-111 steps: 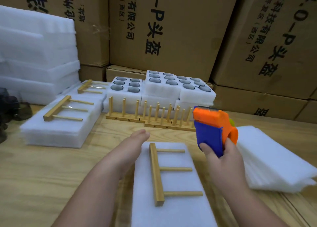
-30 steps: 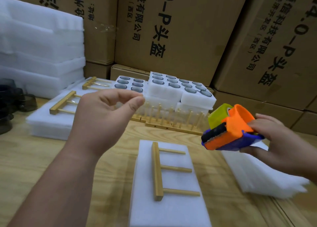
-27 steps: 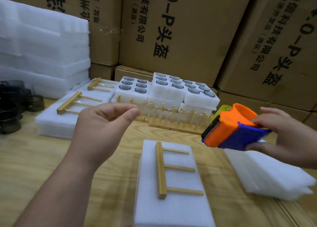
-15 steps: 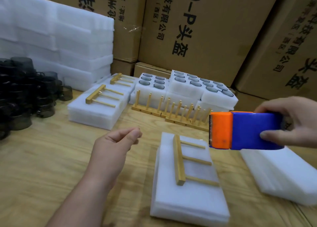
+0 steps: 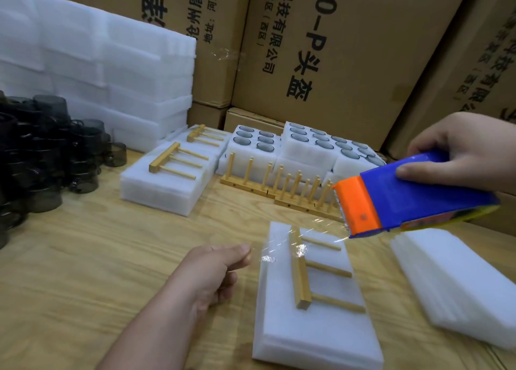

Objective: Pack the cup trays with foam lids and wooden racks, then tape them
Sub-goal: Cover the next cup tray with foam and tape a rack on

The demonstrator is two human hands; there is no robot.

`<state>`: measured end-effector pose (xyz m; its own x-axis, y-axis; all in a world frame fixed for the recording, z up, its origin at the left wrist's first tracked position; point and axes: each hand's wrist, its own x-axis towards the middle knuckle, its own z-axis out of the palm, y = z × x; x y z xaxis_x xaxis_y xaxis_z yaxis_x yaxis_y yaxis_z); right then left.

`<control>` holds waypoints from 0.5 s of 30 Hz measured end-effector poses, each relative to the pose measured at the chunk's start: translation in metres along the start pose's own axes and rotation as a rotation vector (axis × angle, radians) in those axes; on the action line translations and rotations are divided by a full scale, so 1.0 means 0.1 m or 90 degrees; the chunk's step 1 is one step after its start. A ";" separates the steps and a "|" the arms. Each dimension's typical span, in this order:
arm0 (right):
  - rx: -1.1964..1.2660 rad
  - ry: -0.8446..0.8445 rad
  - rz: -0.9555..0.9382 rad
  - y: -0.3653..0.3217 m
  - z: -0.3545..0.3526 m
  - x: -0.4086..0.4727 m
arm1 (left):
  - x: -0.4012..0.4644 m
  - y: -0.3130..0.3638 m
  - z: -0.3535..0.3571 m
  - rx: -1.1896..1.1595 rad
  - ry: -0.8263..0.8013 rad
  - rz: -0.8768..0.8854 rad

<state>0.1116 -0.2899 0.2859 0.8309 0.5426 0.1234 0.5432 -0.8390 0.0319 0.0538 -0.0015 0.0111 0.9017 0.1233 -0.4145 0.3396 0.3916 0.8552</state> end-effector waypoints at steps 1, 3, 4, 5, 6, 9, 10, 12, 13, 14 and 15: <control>-0.010 -0.007 -0.011 -0.05 -0.04 0.05 | 0.01 -0.01 0.00 0.005 0.003 0.002; -0.017 -0.025 -0.030 -0.17 -0.11 0.15 | 0.03 -0.02 0.00 0.020 0.015 0.007; -0.011 -0.036 -0.038 -0.23 -0.14 0.19 | 0.03 -0.03 0.00 0.031 0.022 0.010; -0.003 -0.049 -0.045 -0.30 -0.16 0.23 | 0.03 -0.04 0.01 0.043 0.028 0.012; -0.001 -0.060 -0.049 -0.36 -0.18 0.26 | 0.03 -0.04 0.02 0.054 0.031 0.015; -0.016 -0.090 -0.051 -0.50 -0.22 0.34 | 0.03 -0.04 0.07 0.084 0.036 0.025; -0.021 -0.104 -0.048 -0.54 -0.23 0.36 | 0.02 -0.04 0.07 0.094 0.038 0.030; -0.027 -0.119 -0.049 -0.58 -0.24 0.39 | 0.01 -0.05 0.09 0.106 0.042 0.035; -0.030 -0.121 -0.051 -0.59 -0.24 0.40 | 0.00 -0.05 0.09 0.109 0.042 0.036; -0.032 -0.123 -0.052 -0.59 -0.25 0.40 | -0.01 -0.05 0.10 0.111 0.041 0.035; -0.031 -0.123 -0.051 -0.59 -0.25 0.39 | -0.01 -0.04 0.10 0.110 0.038 0.035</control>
<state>0.1096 -0.2204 0.3134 0.7951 0.6020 -0.0743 0.6065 -0.7908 0.0822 0.0540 -0.0126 0.0113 0.9045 0.1957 -0.3789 0.3356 0.2216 0.9156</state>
